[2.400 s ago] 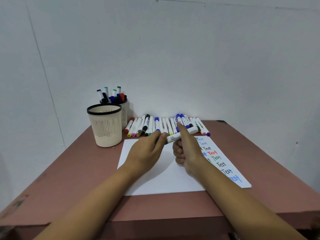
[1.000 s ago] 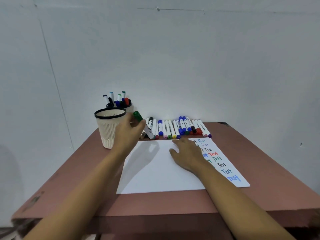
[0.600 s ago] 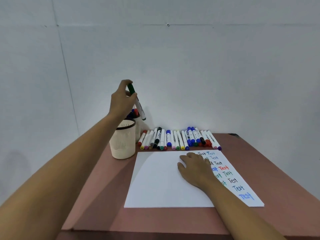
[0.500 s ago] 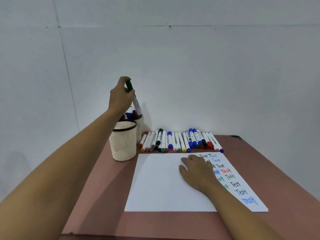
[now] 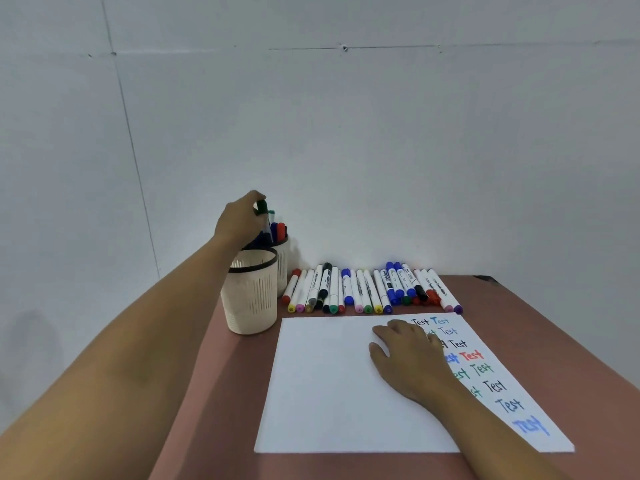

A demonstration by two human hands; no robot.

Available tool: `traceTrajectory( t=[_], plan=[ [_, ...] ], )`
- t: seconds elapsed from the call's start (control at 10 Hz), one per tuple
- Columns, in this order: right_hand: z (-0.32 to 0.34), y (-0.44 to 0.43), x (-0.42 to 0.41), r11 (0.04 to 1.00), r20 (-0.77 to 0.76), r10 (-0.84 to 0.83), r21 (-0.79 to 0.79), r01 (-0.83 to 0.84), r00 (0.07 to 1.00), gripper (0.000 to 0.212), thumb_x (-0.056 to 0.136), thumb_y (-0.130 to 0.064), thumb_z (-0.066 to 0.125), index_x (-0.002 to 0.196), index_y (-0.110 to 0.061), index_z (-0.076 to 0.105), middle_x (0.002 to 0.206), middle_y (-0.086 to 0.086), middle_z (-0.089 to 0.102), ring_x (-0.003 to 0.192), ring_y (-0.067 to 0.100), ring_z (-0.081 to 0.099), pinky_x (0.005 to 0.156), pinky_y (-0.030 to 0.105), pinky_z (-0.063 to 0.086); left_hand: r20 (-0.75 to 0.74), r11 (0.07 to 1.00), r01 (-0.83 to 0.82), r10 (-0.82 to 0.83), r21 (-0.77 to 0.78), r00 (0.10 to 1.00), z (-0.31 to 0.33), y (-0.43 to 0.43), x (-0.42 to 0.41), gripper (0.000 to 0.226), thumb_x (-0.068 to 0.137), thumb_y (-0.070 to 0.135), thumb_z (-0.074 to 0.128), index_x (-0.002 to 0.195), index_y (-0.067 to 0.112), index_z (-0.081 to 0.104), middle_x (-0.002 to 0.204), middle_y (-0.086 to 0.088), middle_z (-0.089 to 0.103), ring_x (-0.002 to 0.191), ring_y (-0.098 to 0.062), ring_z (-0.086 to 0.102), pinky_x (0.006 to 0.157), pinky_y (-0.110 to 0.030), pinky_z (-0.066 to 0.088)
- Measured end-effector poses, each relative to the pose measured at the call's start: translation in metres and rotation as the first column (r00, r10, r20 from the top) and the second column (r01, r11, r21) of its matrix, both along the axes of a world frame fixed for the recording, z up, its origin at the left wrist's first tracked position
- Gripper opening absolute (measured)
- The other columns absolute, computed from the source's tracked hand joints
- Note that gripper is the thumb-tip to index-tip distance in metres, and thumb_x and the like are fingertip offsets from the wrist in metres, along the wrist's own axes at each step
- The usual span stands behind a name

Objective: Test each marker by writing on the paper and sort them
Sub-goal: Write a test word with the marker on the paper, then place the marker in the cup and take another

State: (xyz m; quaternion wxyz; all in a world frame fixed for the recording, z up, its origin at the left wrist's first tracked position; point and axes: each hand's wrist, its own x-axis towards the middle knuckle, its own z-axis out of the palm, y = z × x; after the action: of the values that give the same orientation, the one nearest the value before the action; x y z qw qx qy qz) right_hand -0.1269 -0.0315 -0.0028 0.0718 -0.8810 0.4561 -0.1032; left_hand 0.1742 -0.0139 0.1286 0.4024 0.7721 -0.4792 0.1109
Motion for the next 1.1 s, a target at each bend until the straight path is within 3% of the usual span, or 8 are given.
traceTrajectory(
  t=[0.1,0.3,0.4,0.5,0.6,0.8,1.0,1.1],
  plan=[
    [0.001,0.000,0.000,1.000,0.004,-0.001,0.002,0.001,1.000,0.048,0.101,-0.043,0.029,0.147,-0.031,0.031,0.155,-0.004,0.026,0.143,0.017,0.020,0.116,0.044,0.013,0.133,0.976,-0.081,0.054,0.204,0.990,-0.007,0.000,0.003,0.033,0.094,0.018,0.041,0.118,0.022,0.063,0.122,-0.005,0.062,0.110,-0.028,0.053,0.090,-0.038,0.039],
    [0.000,0.000,0.001,1.000,0.000,-0.008,0.004,0.008,1.000,0.048,0.101,-0.043,0.028,0.147,-0.031,0.031,0.155,-0.005,0.025,0.143,0.017,0.019,0.116,0.043,0.013,0.149,0.949,-0.077,0.032,0.304,0.988,-0.011,0.005,0.000,0.035,0.092,0.030,0.036,0.071,0.012,0.058,0.087,-0.007,0.060,0.099,-0.030,0.051,0.080,-0.038,0.032],
    [0.001,0.000,0.001,1.000,-0.001,-0.010,0.005,0.010,1.000,0.048,0.101,-0.043,0.028,0.147,-0.031,0.031,0.155,-0.005,0.025,0.143,0.017,0.020,0.117,0.044,0.013,0.246,0.934,-0.053,-0.038,0.352,0.968,-0.008,0.009,-0.003,0.028,0.093,0.026,0.038,0.099,0.022,0.064,0.097,-0.004,0.059,0.107,-0.029,0.050,0.086,-0.040,0.031],
    [0.001,0.001,0.001,1.000,-0.001,-0.009,0.003,0.009,1.000,0.048,0.101,-0.044,0.029,0.147,-0.031,0.031,0.155,-0.005,0.026,0.142,0.017,0.020,0.116,0.043,0.013,0.252,0.943,-0.046,-0.040,0.328,0.967,-0.009,0.013,-0.002,0.035,0.093,0.023,0.039,0.127,0.021,0.048,0.111,0.001,0.061,0.108,-0.025,0.054,0.094,-0.041,0.031],
    [0.001,0.001,0.001,1.000,0.004,-0.008,0.005,0.008,1.000,0.047,0.101,-0.043,0.029,0.146,-0.031,0.032,0.155,-0.005,0.027,0.142,0.017,0.021,0.116,0.044,0.013,0.304,0.914,-0.096,-0.031,0.395,0.952,-0.007,0.010,-0.001,0.031,0.092,0.028,0.042,0.114,0.014,0.057,0.111,-0.005,0.059,0.096,-0.024,0.052,0.083,-0.037,0.033],
    [0.002,0.002,0.000,1.000,0.006,-0.010,-0.002,0.010,1.000,0.047,0.101,-0.042,0.029,0.146,-0.030,0.034,0.154,-0.004,0.029,0.141,0.018,0.022,0.116,0.044,0.014,0.402,0.866,-0.228,0.034,0.445,0.915,0.002,0.013,-0.016,0.043,0.095,0.035,0.041,0.133,0.018,0.050,0.140,-0.010,0.040,0.127,-0.031,0.037,0.101,-0.046,0.030],
    [0.003,0.001,-0.001,0.999,0.057,-0.012,0.036,0.010,0.998,0.046,0.100,-0.044,0.031,0.143,-0.030,0.039,0.153,-0.003,0.032,0.141,0.019,0.025,0.115,0.043,0.014,0.375,0.995,0.033,-0.068,0.099,0.925,0.000,0.029,-0.072,0.037,0.093,0.019,0.045,0.128,0.012,0.055,0.134,-0.013,0.048,0.121,-0.029,0.045,0.102,-0.042,0.035],
    [0.007,0.001,-0.002,0.996,0.147,-0.027,0.086,0.014,0.989,0.042,0.100,-0.043,0.033,0.136,-0.030,0.051,0.147,-0.004,0.041,0.136,0.019,0.034,0.114,0.042,0.019,0.263,0.974,0.189,-0.216,0.125,0.940,-0.022,0.041,-0.110,0.034,0.095,0.020,0.044,0.126,0.012,0.056,0.132,-0.011,0.048,0.120,-0.025,0.046,0.102,-0.040,0.039]
  ],
)
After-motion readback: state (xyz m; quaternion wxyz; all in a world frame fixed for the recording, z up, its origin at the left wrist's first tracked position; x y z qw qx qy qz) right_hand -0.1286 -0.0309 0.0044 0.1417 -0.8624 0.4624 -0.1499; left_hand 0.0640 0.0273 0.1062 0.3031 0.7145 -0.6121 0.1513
